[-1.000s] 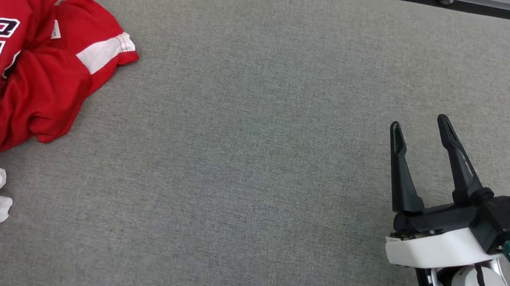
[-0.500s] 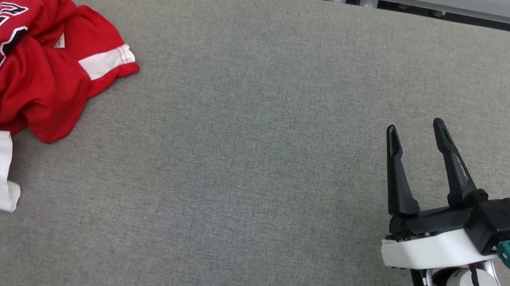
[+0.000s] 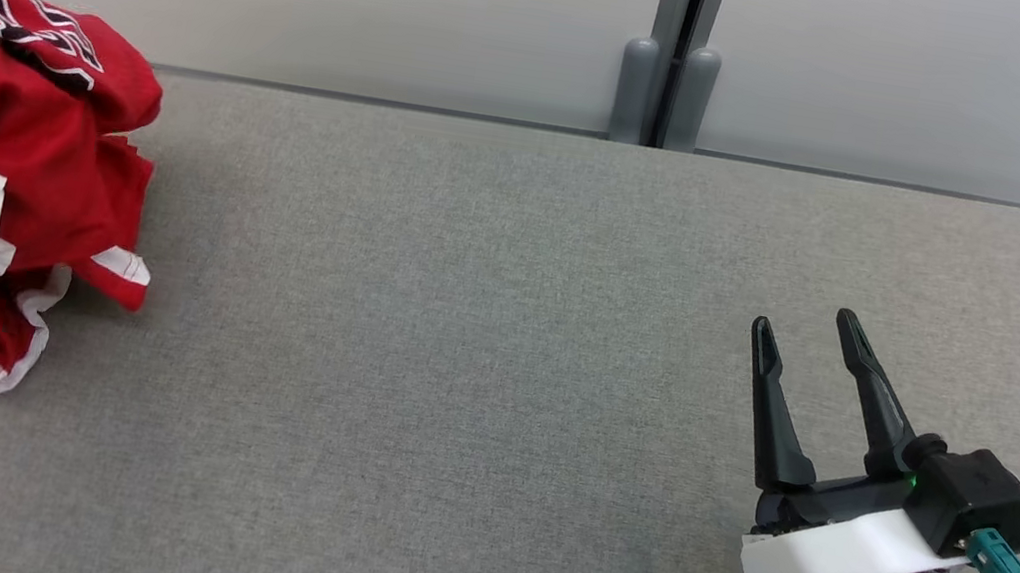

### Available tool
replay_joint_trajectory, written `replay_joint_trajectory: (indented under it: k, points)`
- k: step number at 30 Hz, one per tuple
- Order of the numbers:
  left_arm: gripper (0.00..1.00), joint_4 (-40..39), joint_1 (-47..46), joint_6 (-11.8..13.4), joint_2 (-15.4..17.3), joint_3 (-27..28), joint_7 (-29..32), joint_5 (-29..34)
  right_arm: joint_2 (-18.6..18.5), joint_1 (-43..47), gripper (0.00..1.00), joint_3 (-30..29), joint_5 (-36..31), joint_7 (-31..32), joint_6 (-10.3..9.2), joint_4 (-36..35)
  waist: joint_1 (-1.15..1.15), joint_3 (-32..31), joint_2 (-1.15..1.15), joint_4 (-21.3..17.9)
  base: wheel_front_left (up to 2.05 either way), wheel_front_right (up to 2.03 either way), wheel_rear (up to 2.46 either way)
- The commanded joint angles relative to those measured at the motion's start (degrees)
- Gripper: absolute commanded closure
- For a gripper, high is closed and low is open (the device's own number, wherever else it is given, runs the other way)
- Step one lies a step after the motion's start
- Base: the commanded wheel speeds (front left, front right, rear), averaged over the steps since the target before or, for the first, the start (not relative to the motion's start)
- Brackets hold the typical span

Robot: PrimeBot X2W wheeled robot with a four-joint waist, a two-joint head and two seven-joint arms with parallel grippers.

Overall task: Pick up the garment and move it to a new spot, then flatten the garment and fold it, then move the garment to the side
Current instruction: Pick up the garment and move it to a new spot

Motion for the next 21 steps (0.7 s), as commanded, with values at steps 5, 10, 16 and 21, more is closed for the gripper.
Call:
replay_joint_trajectory:
  k: [5, 10, 16, 21]
  points:
    - [1.0, -7.7, -1.7, -0.1, 1.0, -2.8, -0.6, -2.9, 0.2, 1.8, 0.0, -0.6, 0.6, -0.3, 0.11, -0.2, 0.0, -3.0, 0.0, -3.7, 0.0, 0.0, 0.0]
    - [1.0, -16.4, -1.6, -0.1, 1.1, -5.1, -0.1, -4.7, 0.3, 2.8, 0.0, -0.8, 0.9, -0.3, 0.11, -0.3, 0.0, -4.2, 0.0, -7.2, 0.0, 0.0, 0.0]
    - [1.0, -28.0, -0.2, 1.4, 0.9, -5.9, 1.3, -4.7, 0.4, 3.2, 0.0, -1.4, 0.5, -0.3, 0.11, -0.8, 0.0, -4.3, 0.0, -11.8, 0.0, 0.0, 0.0]
    - [1.0, -39.0, 2.7, 4.5, 0.1, -5.7, 2.2, -5.7, 0.4, 3.1, 0.0, -2.1, 0.7, -0.3, 0.11, -1.2, 0.0, -3.1, 0.0, -15.2, 0.0, 0.0, 0.0]
